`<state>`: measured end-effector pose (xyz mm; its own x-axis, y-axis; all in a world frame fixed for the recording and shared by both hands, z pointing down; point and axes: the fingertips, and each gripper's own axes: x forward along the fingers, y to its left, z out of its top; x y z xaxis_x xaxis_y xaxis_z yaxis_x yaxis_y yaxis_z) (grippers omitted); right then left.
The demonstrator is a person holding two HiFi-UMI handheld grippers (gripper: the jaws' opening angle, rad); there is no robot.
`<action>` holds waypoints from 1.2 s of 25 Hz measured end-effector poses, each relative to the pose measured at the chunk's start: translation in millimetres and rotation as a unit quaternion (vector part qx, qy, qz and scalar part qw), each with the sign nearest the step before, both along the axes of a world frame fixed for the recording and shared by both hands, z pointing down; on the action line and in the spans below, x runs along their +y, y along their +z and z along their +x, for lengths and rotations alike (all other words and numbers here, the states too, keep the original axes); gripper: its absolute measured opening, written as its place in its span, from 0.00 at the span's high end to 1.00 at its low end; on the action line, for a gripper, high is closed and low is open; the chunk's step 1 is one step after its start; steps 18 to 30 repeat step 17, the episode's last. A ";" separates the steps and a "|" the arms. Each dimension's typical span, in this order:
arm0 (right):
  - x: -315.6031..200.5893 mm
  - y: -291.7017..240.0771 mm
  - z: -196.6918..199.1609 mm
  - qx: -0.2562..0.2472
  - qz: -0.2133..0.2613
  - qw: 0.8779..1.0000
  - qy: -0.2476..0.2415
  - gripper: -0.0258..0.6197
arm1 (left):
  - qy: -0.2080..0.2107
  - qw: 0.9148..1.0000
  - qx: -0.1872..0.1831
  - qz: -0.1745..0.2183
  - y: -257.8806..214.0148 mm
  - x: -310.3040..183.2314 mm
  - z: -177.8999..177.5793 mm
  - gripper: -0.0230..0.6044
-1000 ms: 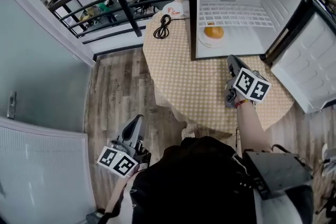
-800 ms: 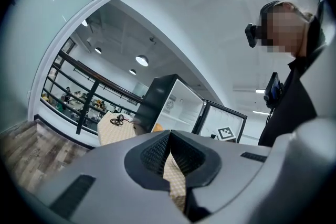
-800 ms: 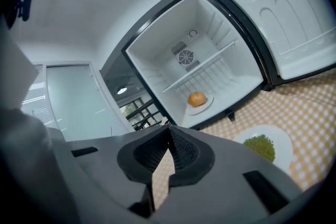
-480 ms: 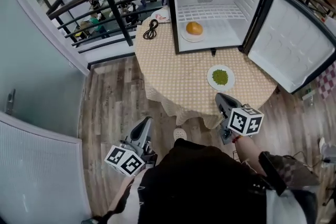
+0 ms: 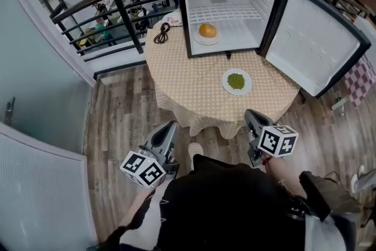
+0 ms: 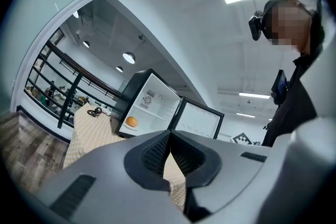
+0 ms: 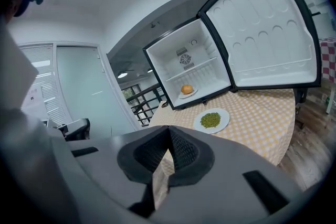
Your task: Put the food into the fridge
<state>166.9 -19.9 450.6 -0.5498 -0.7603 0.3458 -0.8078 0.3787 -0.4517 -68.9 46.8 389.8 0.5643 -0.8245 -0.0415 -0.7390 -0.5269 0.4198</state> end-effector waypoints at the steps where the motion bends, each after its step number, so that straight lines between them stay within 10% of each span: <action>1: -0.6 -1.8 2.4 0.001 0.004 1.000 0.000 0.94 | -0.002 1.000 0.000 0.002 -0.1 -2.0 0.7 0.94; 30: -2.2 3.3 7.3 0.015 -0.008 1.000 -0.022 0.94 | -0.004 1.000 0.008 -0.001 -0.6 -17.1 11.8 0.94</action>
